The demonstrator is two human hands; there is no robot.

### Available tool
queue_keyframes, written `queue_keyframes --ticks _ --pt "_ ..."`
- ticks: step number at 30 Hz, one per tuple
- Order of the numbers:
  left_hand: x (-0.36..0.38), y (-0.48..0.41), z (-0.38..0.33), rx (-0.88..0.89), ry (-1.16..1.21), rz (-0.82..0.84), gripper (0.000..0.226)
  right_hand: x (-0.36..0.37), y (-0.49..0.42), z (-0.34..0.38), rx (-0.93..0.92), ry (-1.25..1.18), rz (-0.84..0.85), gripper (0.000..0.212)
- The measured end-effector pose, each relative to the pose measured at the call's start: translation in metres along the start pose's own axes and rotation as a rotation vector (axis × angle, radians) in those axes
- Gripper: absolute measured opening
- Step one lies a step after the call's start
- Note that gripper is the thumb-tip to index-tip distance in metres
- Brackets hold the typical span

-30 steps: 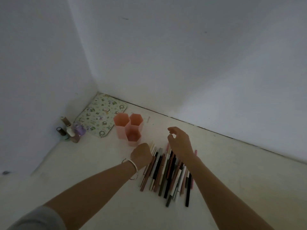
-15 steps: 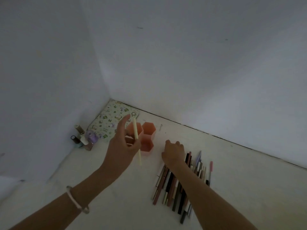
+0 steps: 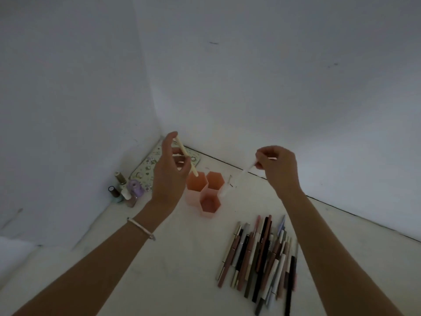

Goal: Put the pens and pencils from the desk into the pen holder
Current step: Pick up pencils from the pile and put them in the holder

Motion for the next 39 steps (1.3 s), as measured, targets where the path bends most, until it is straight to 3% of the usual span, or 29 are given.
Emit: queue_keyframes --ticks 6,12,17,22,25,33,39 --pt "0.005 0.027 0.029 0.244 -0.387 0.13 0.026 0.028 0.023 0.025 -0.123 -0.171 -0.153 0.01" --pt "-0.026 0.046 0.03 0.061 -0.231 -0.03 0.022 0.077 0.064 0.013 -0.414 -0.087 -0.01 0.01" --pt "-0.038 0.102 0.017 -0.046 -0.168 0.215 0.033 0.093 0.085 -0.004 -0.456 0.094 0.18 0.016" --pt "-0.001 0.15 0.017 -0.101 -0.322 0.664 0.021 0.039 0.063 -0.001 -0.383 -0.024 -0.05 0.023" --pt "0.034 0.161 0.017 -0.129 -0.452 0.807 0.017 0.002 0.047 -0.008 -0.334 -0.032 -0.126 0.022" --pt "0.081 0.174 0.018 -0.153 -0.691 0.825 0.03 -0.05 0.05 -0.063 -0.218 0.083 -0.165 0.021" --pt "0.072 0.163 0.018 -0.323 -0.507 0.741 0.01 -0.045 0.064 -0.088 -0.098 0.197 -0.064 0.021"
Point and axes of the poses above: each hand's wrist, its own y-axis away from the middle knuckle, its own x-axis out of the palm, z = x × y, the point moved 2 cm from there along -y, towards the middle knuckle, and after that the axes turned 13 degrees about -z, right-handed, at the moved point
